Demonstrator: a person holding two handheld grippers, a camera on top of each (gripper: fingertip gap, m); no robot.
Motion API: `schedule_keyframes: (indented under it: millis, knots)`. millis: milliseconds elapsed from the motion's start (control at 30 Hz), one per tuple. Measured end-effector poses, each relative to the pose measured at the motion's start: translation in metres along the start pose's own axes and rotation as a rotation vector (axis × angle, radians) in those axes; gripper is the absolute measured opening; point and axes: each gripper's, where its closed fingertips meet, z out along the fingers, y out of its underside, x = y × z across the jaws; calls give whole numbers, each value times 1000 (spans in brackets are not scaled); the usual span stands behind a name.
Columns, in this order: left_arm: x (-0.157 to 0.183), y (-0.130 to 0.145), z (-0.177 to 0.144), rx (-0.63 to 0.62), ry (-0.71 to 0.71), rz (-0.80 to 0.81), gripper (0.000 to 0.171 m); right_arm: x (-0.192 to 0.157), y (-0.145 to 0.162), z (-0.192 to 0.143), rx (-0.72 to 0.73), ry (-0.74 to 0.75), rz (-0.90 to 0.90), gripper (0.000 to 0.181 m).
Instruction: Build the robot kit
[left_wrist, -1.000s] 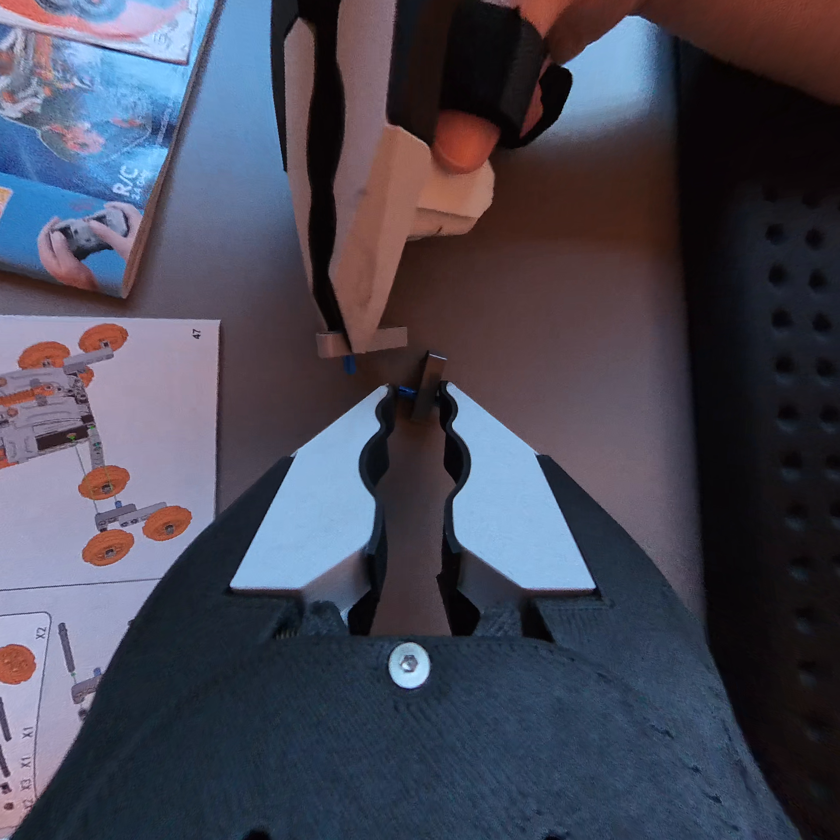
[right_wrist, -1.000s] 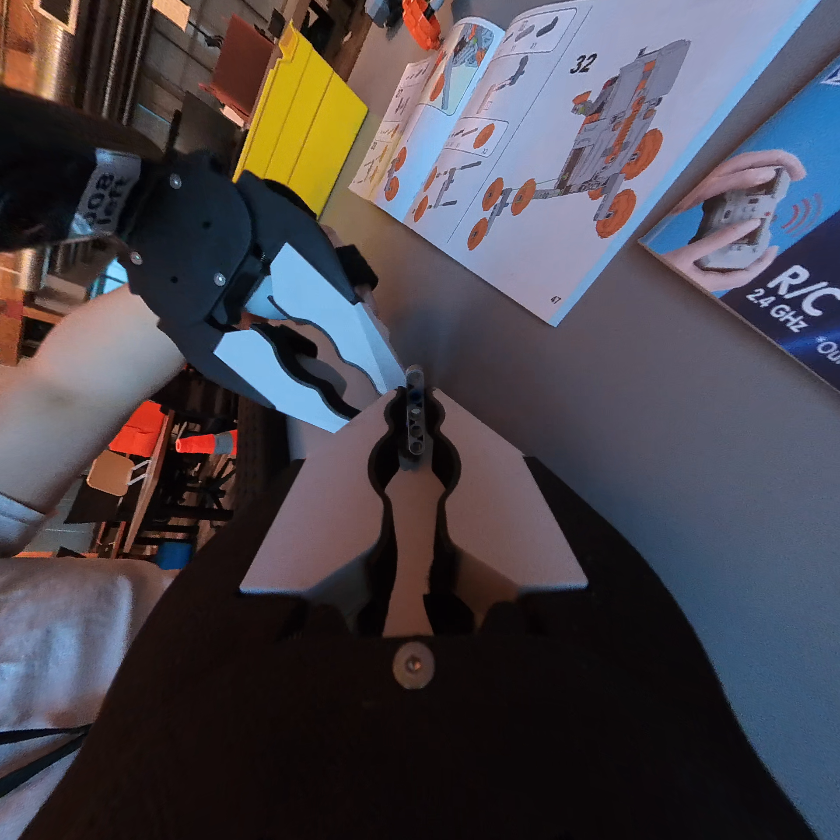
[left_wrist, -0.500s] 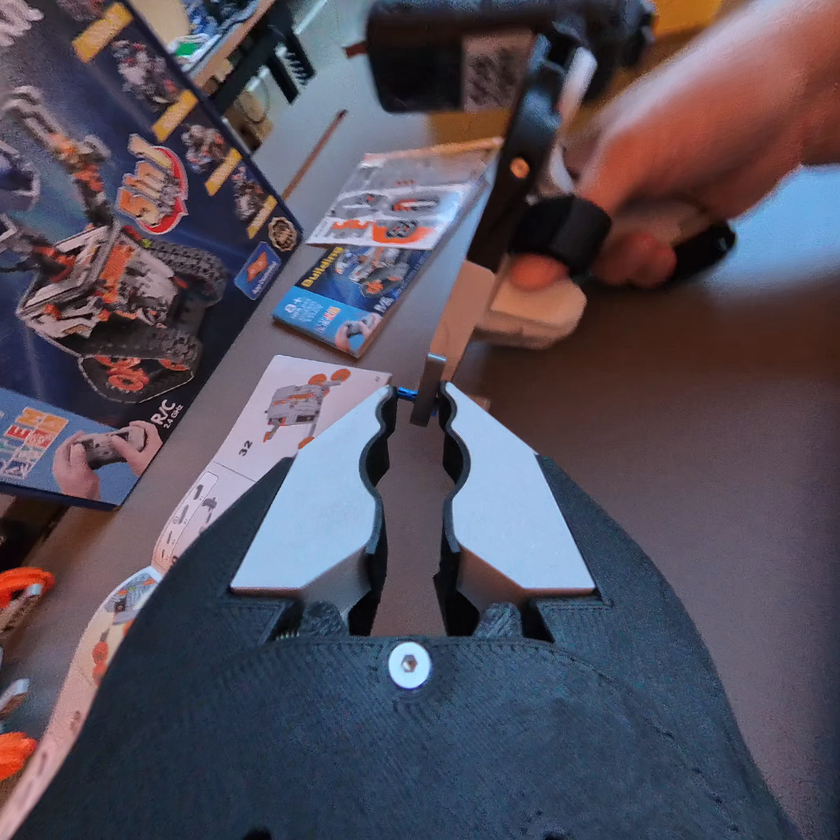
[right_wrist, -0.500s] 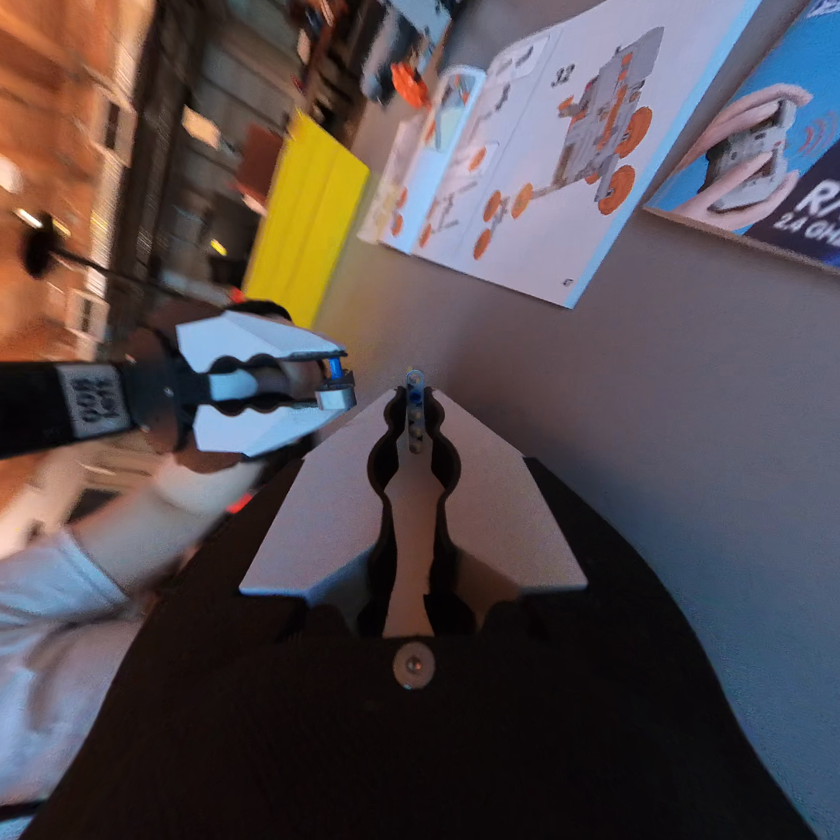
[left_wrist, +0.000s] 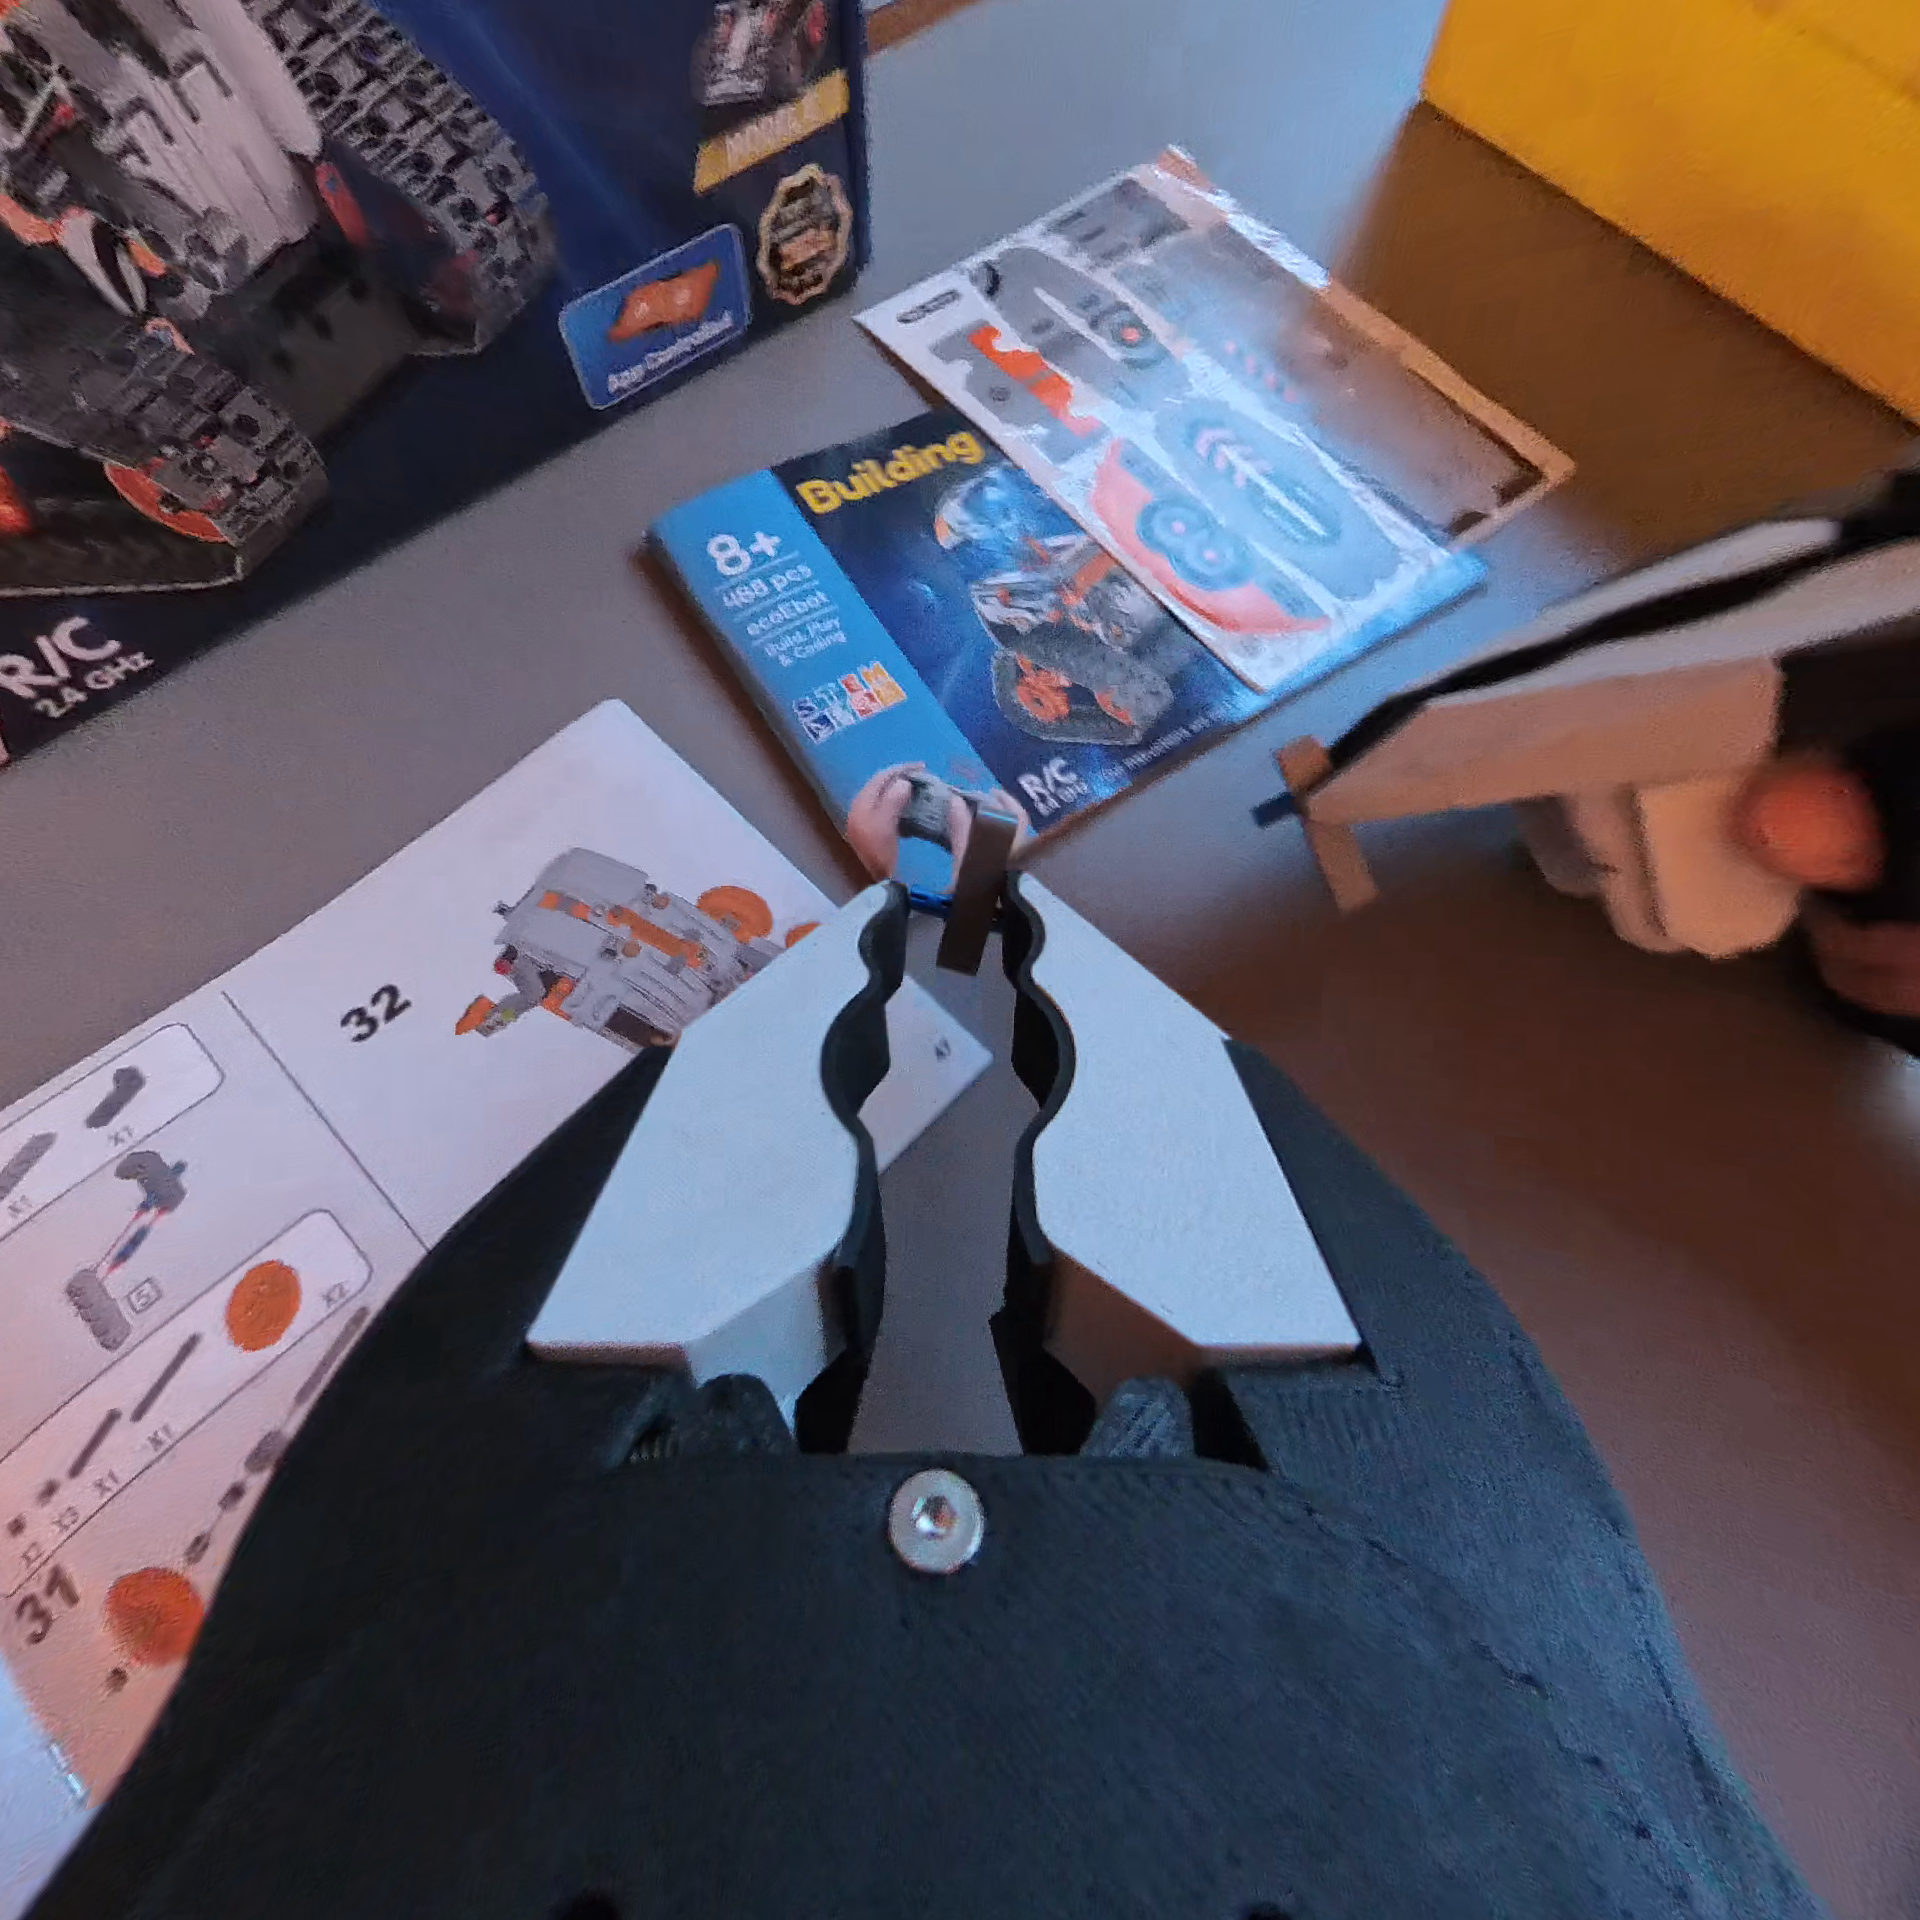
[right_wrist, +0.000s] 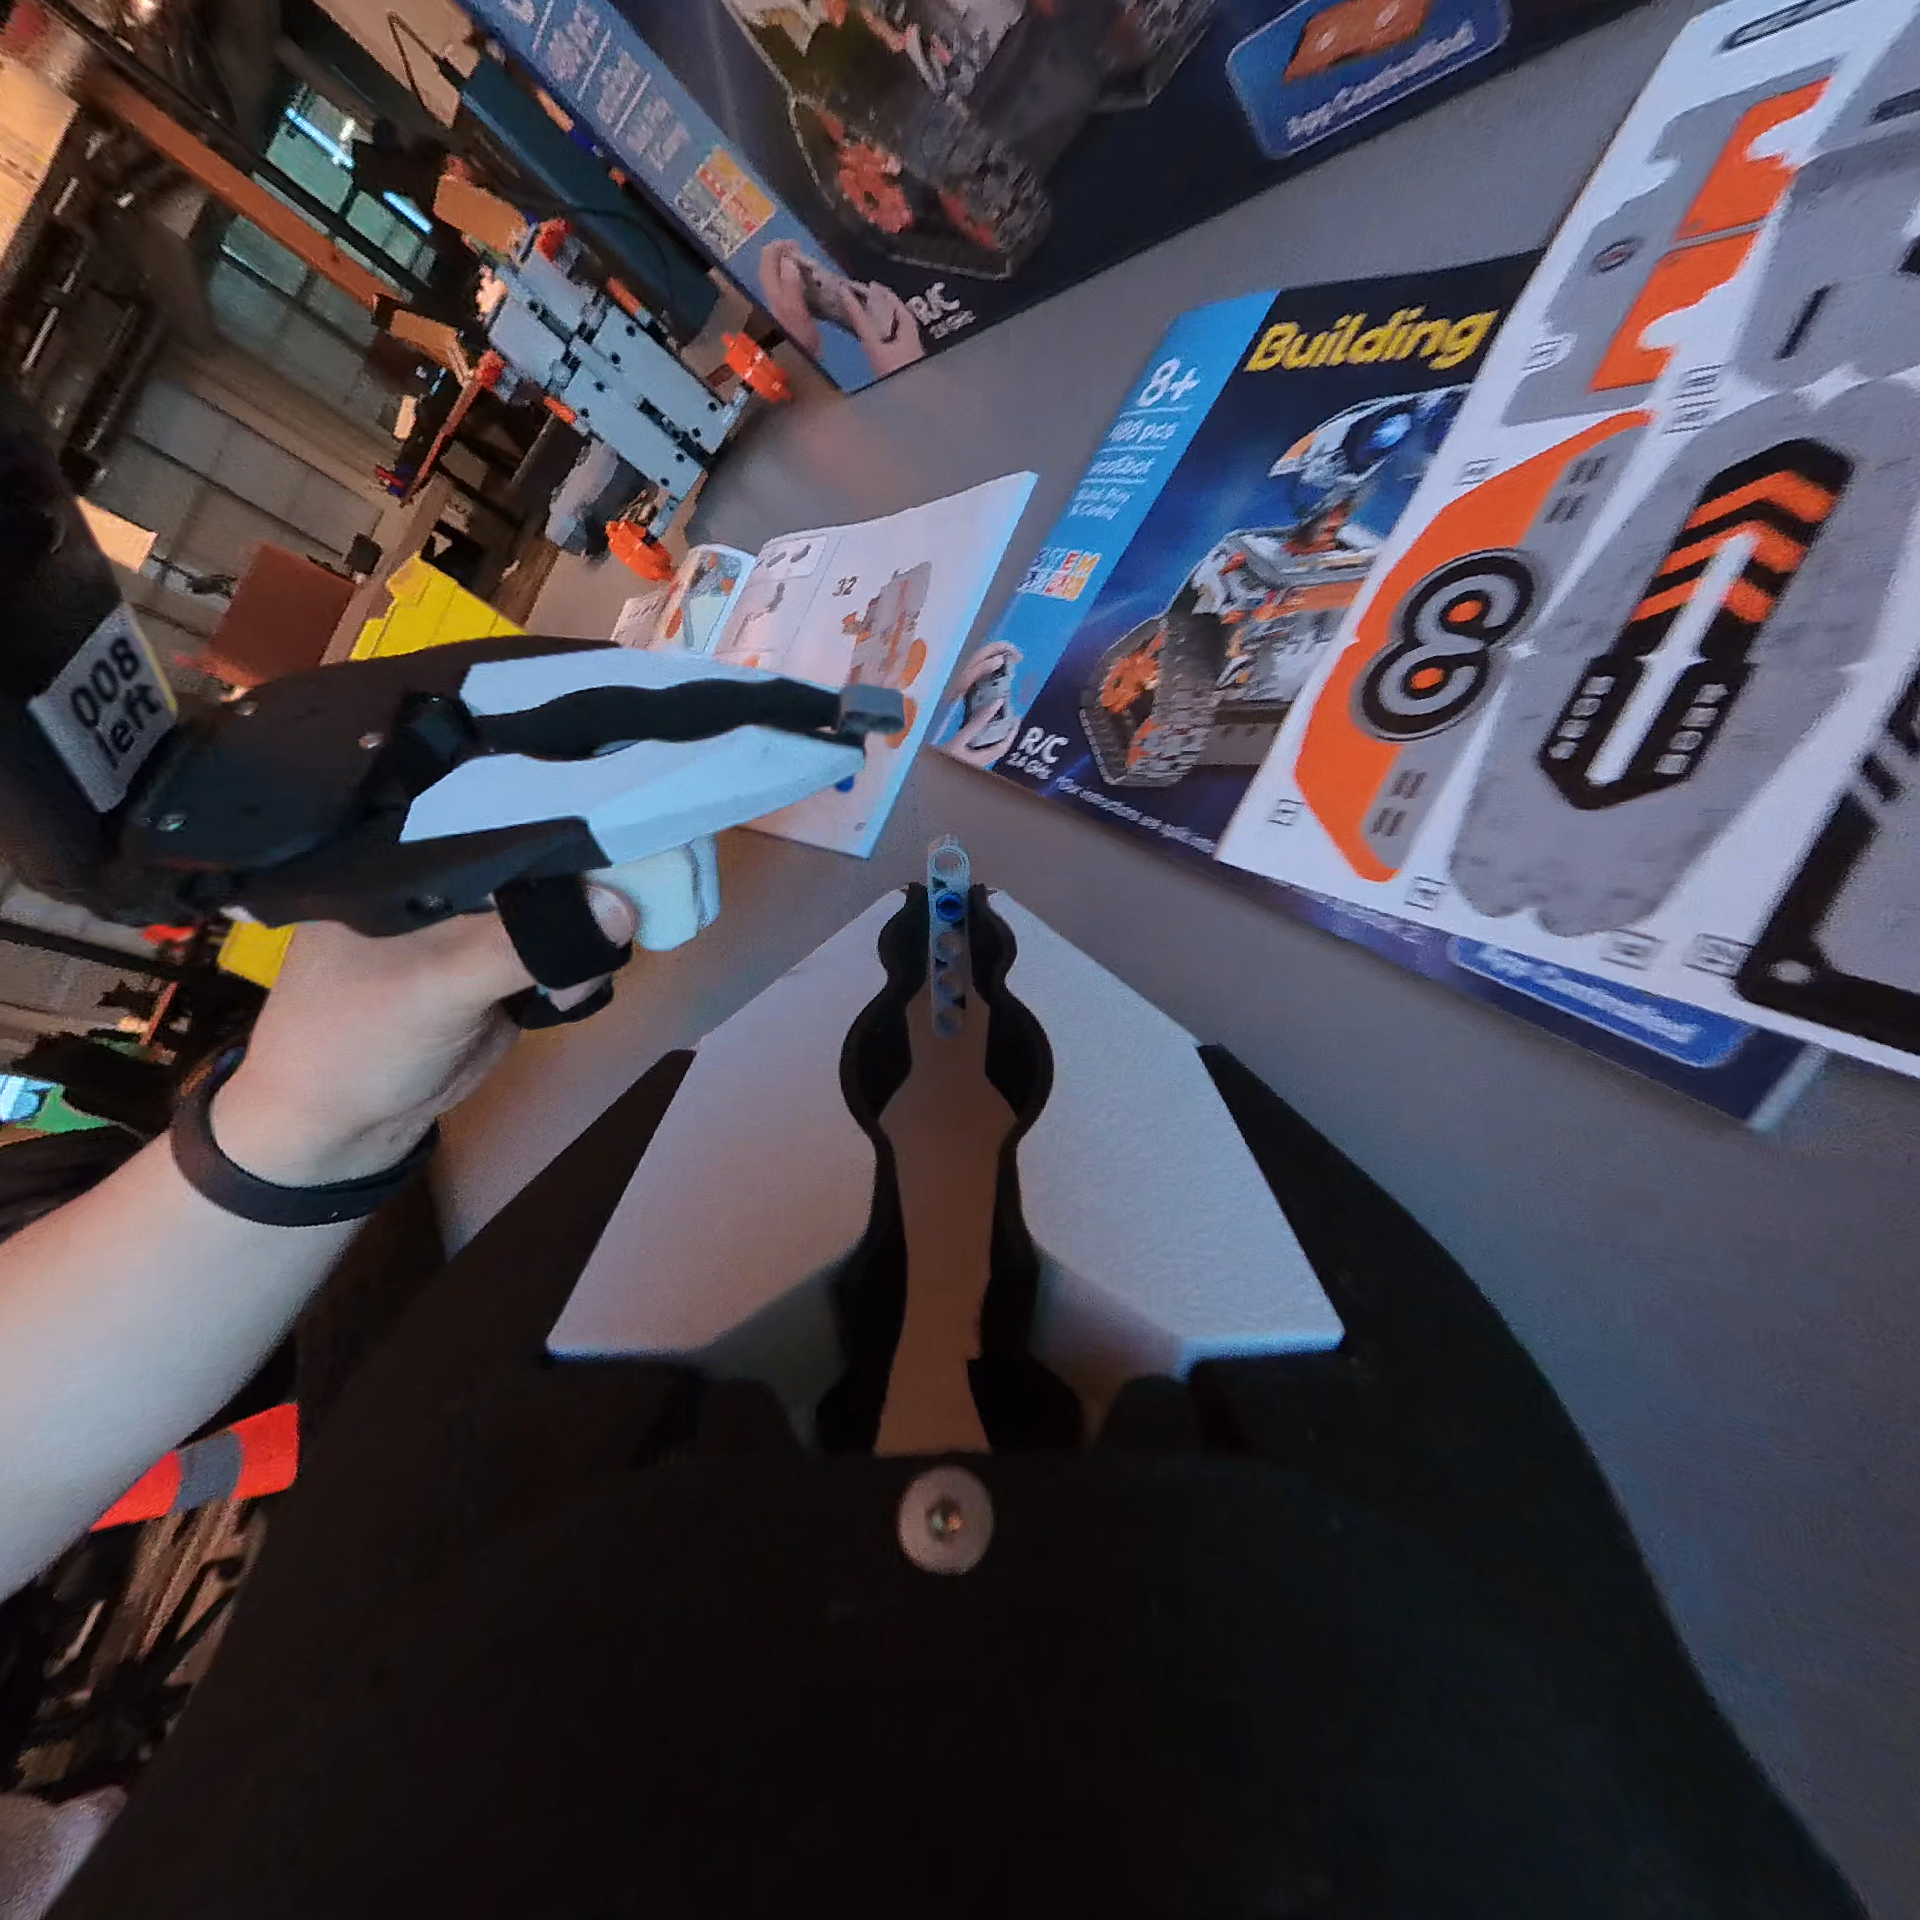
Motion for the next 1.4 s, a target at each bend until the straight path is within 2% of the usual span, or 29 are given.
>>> schedule_keyframes:
  millis: [100, 200, 267, 300, 333, 400, 467, 500, 600, 667, 733, 1000, 1100, 1167, 1300, 1400]
  knots:
    - [-5, 1, 13, -62, -37, 2, 16, 3, -4, -5, 28, -13, 27, 5]
    - [-1, 16, 16, -173, -21, 54, 39, 4, -5, -7, 33, -29, 49, 5]
    - [-9, 10, 7, -154, -6, 67, 35, 5, -6, -9, 41, -31, 60, 5]
    - [-9, 4, 0, -110, 43, 70, 24, 6, -7, -9, 43, -32, 64, 5]
    - [-6, -1, -6, -88, 126, 64, 22, 6, -7, -9, 44, -35, 68, 5]
    - [-3, 0, -13, -131, 287, 44, 30, 6, -6, -7, 31, -39, 67, 6]
    - [8, -4, -22, -140, 483, 107, 28, 3, -4, -4, 13, -44, 49, 6]
    - [5, -6, -22, -143, 502, 156, 29, 2, -3, -3, 3, -48, 40, 6]
    - [-8, -2, -12, -227, 496, 300, 33, -2, -1, -4, -2, -57, 21, 6]
    - [-14, 6, -2, -327, 525, 281, 36, -1, 0, -6, -1, -49, 20, 5]
    - [-15, 12, 5, -377, 563, 275, 34, -1, 0, -6, -2, -50, 21, 6]
    - [-4, 19, 10, -407, 627, 350, 23, 2, 0, -2, -35, -44, 13, 5]
    - [-1, 20, 11, -422, 584, 409, 20, 1, 2, -1, -45, -44, 7, 6]
    - [-2, 20, 13, -421, 542, 438, 10, 1, 2, -1, -47, -46, 4, 6]
    - [-4, 25, 6, -446, 485, 485, 9, -1, 4, -1, -50, -54, 8, 6]
    - [-3, 25, -4, -420, 452, 475, 9, -3, 4, -1, -52, -58, 3, 6]
